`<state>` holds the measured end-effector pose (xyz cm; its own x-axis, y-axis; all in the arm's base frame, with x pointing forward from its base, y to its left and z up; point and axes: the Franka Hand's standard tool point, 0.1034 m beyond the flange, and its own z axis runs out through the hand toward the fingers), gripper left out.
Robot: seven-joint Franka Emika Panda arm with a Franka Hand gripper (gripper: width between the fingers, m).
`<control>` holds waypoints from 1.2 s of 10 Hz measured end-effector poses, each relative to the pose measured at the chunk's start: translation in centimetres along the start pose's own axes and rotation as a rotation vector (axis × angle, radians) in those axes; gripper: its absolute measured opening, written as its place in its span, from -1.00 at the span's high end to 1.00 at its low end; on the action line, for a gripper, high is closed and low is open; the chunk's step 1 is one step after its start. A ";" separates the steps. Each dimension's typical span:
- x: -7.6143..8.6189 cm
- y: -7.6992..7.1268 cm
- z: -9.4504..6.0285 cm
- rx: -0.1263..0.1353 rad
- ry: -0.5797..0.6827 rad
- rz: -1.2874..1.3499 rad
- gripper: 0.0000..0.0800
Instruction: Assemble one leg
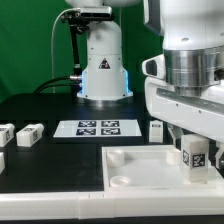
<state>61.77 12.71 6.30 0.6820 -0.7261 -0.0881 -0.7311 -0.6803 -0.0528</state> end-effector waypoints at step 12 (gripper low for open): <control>0.9 0.1 -0.1 -0.022 -0.012 -0.719 0.28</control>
Offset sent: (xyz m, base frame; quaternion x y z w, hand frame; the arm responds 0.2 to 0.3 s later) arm 0.0096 0.0017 0.0005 -0.0217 -0.0269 -0.3286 0.9439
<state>62.29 11.96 6.32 0.9941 -0.0963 -0.0503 -0.1002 -0.9916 -0.0815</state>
